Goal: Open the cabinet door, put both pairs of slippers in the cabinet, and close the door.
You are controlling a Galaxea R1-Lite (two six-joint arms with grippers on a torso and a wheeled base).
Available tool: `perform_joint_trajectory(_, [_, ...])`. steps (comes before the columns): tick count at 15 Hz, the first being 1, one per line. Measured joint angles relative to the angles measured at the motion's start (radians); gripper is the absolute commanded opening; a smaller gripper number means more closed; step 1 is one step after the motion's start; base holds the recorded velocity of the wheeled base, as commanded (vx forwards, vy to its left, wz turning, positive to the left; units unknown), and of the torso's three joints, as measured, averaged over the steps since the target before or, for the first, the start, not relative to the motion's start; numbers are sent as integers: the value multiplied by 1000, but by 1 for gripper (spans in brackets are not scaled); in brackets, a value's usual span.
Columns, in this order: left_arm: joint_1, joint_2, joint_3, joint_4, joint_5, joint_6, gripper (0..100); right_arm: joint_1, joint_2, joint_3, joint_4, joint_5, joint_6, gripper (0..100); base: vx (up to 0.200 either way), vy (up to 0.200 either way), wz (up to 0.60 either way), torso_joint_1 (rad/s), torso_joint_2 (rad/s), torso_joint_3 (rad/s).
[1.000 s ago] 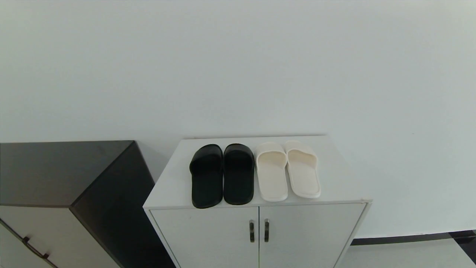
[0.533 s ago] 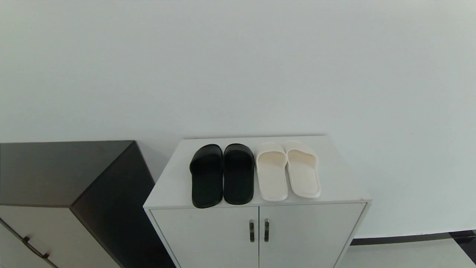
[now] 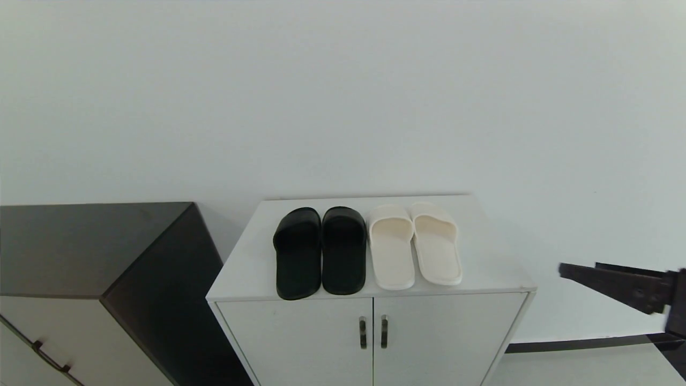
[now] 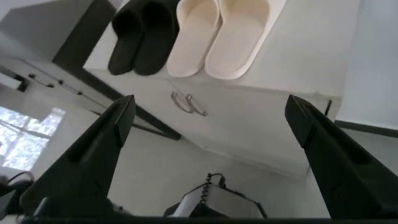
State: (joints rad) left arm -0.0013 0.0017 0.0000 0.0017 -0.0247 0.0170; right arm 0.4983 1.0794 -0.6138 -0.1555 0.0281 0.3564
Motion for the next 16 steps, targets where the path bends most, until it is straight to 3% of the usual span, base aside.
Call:
perform_joint_trajectory(5, [0, 0, 0, 0, 0, 0, 0, 145, 321, -134, -206, -273, 24, 100, 0, 0, 0, 0, 0, 0])
perform_joint_trajectory(12, [0, 0, 0, 0, 0, 0, 0, 258, 646, -360, -253, -541, -1, 100, 0, 0, 0, 0, 0, 0])
perform_joint_trajectory(16, [0, 0, 0, 0, 1, 0, 0, 279, 785, -417, -361, -585, -42, 100, 0, 0, 0, 0, 0, 0])
